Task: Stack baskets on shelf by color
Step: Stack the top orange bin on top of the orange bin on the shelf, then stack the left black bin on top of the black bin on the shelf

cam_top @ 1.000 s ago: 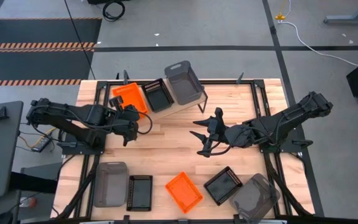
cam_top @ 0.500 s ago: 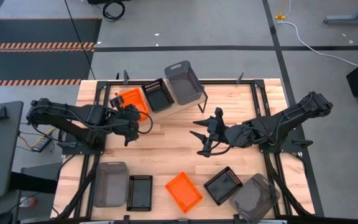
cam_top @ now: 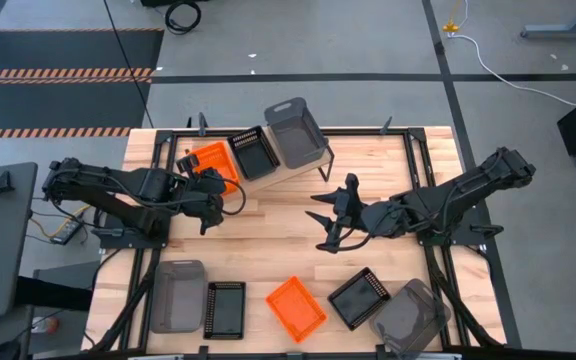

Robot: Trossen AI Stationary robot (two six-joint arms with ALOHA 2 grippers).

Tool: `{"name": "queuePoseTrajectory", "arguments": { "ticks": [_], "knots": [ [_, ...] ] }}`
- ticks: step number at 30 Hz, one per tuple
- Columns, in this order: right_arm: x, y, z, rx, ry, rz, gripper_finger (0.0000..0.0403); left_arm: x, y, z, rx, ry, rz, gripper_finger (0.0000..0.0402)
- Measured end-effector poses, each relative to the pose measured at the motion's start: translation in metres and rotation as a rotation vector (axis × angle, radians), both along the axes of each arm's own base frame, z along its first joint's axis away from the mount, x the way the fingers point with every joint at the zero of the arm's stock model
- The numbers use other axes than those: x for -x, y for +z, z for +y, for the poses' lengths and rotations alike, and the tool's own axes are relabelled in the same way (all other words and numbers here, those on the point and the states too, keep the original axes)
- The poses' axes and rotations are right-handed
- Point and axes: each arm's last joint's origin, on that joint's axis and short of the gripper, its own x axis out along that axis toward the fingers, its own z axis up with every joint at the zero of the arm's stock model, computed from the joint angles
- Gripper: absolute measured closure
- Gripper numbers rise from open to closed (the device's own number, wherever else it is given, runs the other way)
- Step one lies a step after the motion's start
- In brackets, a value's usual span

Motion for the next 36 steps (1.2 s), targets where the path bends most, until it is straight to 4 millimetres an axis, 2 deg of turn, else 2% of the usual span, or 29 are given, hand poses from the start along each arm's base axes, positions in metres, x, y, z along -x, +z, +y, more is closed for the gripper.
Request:
{"name": "queuePoseTrajectory", "arguments": {
  "ticks": [6,14,20,25,29,36],
  "knots": [
    [0.0,-0.005,-0.003,0.004,-0.009,0.011,0.0216,0.0,0.002,0.0,0.001,0.0,-0.004,0.0317],
    [-0.001,-0.004,-0.004,0.002,-0.014,0.005,0.0216,0.0,0.023,-0.003,0.018,-0.016,-0.085,0.0325],
    [-0.001,-0.004,-0.004,0.002,-0.014,0.004,0.0216,0.0,0.023,-0.003,0.038,0.01,-0.094,0.0327],
    [-0.001,-0.004,-0.004,0.002,-0.014,0.004,0.0216,-0.002,0.022,-0.008,0.16,-0.012,-0.112,0.0329],
    [-0.001,-0.004,-0.004,0.002,-0.014,0.004,0.0216,-0.003,0.023,-0.023,0.307,-0.087,-0.141,0.0334],
    [-0.001,-0.004,-0.004,0.003,-0.014,0.005,0.0216,-0.007,0.012,-0.074,0.452,-0.276,-0.081,0.0336]
  ]
}}
